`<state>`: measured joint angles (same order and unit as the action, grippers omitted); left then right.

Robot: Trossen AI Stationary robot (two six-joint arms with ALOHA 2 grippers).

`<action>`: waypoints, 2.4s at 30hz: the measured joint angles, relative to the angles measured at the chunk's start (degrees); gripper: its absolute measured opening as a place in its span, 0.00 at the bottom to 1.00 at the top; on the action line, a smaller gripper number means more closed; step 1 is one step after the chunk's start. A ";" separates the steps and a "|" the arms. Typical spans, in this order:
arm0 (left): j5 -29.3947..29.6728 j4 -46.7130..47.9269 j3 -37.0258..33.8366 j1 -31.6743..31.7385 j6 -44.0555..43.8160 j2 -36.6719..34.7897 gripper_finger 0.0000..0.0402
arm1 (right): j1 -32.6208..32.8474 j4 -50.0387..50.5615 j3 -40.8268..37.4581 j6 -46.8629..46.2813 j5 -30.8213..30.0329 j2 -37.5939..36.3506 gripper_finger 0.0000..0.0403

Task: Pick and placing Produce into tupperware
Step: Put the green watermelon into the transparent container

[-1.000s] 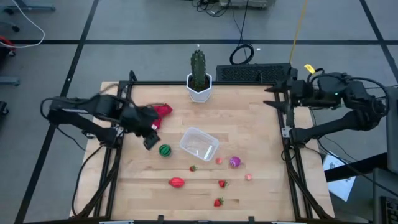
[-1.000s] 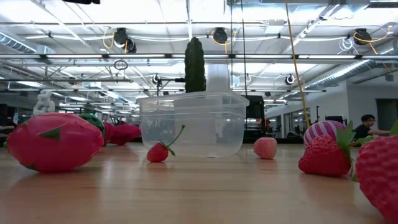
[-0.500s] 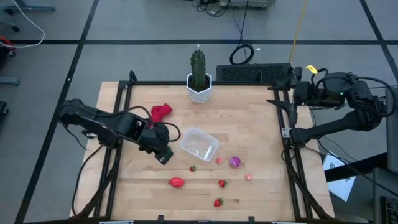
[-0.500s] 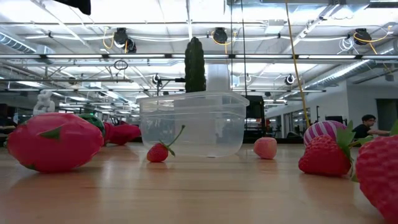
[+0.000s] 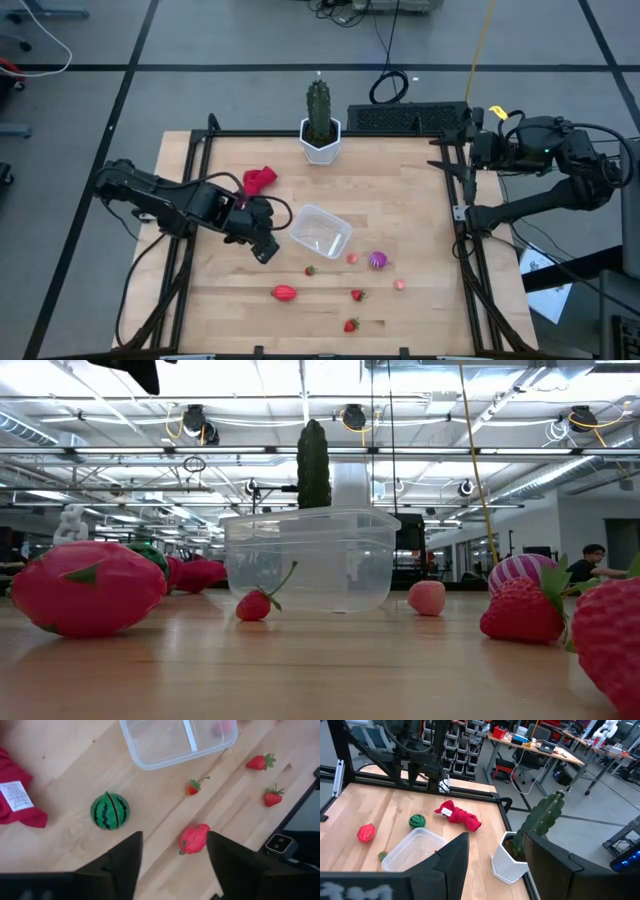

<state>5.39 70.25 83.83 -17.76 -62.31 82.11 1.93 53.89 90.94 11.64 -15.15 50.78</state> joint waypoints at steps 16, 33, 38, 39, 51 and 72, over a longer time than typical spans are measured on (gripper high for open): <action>-3.83 -7.24 -8.10 0.21 -0.50 0.02 0.97 | 0.00 -2.96 -2.58 -7.10 0.14 0.03 0.45; -3.65 -15.07 -21.77 0.03 -3.90 0.07 0.98 | 0.00 -5.90 -3.96 -6.54 0.19 4.25 0.45; -3.20 -15.45 -23.52 0.65 -4.01 0.04 0.98 | 0.00 -5.90 -3.96 -6.47 0.19 4.66 0.45; -2.90 -15.72 -23.91 0.77 -4.03 0.04 0.98 | 0.00 -5.90 -3.96 -6.47 0.19 4.68 0.45; -2.56 -23.84 -29.64 1.38 -2.23 0.04 0.98 | 0.00 -5.90 -3.96 -6.48 0.19 4.66 0.45; 2.40 -23.66 -29.66 1.90 2.11 0.44 0.98 | 0.00 -6.05 -3.96 -6.49 0.21 4.66 0.45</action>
<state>7.79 46.59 54.17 -15.86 -60.21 82.54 1.93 47.83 86.98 5.15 -14.94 55.44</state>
